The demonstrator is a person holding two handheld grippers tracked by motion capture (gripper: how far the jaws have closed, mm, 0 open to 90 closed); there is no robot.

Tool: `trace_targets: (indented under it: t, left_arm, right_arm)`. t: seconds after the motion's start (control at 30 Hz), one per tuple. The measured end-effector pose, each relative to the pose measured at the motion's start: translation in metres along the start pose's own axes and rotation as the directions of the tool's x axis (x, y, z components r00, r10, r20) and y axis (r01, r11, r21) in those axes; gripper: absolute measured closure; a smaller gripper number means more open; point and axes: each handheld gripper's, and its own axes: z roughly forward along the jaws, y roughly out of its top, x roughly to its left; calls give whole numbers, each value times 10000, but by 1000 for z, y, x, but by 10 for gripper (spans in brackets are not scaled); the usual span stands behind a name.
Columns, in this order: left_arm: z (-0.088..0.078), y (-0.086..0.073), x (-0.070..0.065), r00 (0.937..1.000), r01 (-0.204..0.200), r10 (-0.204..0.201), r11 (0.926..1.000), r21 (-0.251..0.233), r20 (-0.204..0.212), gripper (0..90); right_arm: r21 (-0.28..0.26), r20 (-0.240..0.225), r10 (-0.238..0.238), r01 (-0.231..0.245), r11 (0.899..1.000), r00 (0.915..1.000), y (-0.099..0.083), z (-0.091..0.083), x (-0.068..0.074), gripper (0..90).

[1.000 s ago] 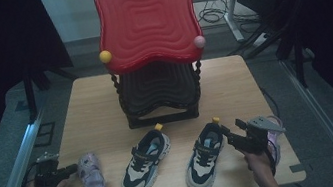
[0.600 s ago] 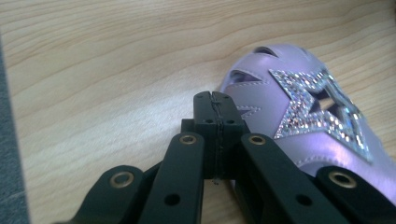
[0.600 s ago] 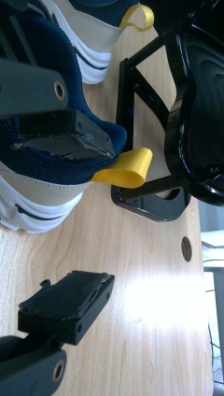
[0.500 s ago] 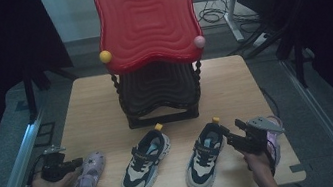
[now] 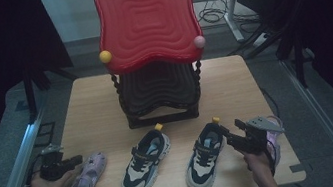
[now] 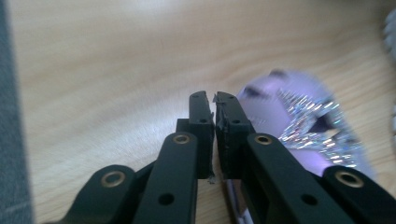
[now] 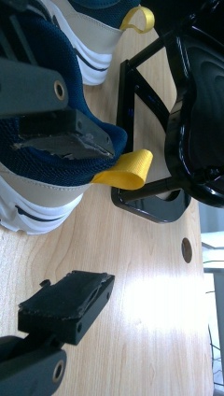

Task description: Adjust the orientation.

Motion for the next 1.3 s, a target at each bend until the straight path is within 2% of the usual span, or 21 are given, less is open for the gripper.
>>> trace_targets:
  t: [0.1, 0.2, 0.3, 0.33, 0.37, 0.47, 0.57, 0.73, 0.9, 1.13, 1.3]
  left_arm:
    - [-22, 5, -12, 9998, -216, 220, 9968, -773, 38, 793]
    - [-42, 12, -32, 9974, -471, 546, 9876, -1501, 465, 678]
    - [-54, 19, -56, 9910, -952, 1093, 9814, -1670, 774, 557]
    - [-59, 24, -71, 9847, -1318, 1482, 9777, -1637, 922, 498]
    - [-59, 24, -71, 9847, -1318, 1482, 9777, -1637, 922, 478]
    - [-66, 27, -89, 9773, -1471, 1721, 9709, -1892, 1235, 436]
    - [-68, 25, -92, 9767, -1470, 1732, 9701, -1930, 1269, 423]
    - [-68, 20, -88, 9813, -1335, 1556, 9743, -1816, 1134, 412]
    - [-62, 21, -86, 9803, -1467, 1660, 9749, -1676, 1072, 409]
    - [-58, 17, -85, 9784, -1578, 1749, 9762, -1487, 1098, 407]
    - [-61, 16, -85, 9806, -1538, 1700, 9759, -1549, 976, 405]
  right_arm:
    - [-65, -187, -292, 291, 9996, 9994, 1, -1, 1, 319]
    - [-28, -360, -428, 428, 9991, 9984, 2, 0, 3, 318]
    - [83, -510, -603, 608, 9981, 9969, 2, 1, 5, 317]
    - [123, -639, -732, 741, 9972, 9953, 2, 1, 7, 316]
    - [123, -639, -732, 741, 9972, 9953, 2, 1, 7, 316]
    - [174, -834, -879, 896, 9958, 9926, 4, 0, 9, 310]
    - [178, -943, -931, 952, 9953, 9912, 4, -2, 8, 307]
    - [122, -1135, -1031, 1051, 9944, 9882, 4, -10, 6, 299]
    - [24, -1237, -916, 926, 9957, 9881, 3, -20, 1, 299]
    - [-80, -1068, -744, 740, 9972, 9915, 7, -29, -8, 300]
    - [-75, -860, -702, 698, 9975, 9938, 9, -33, -16, 315]
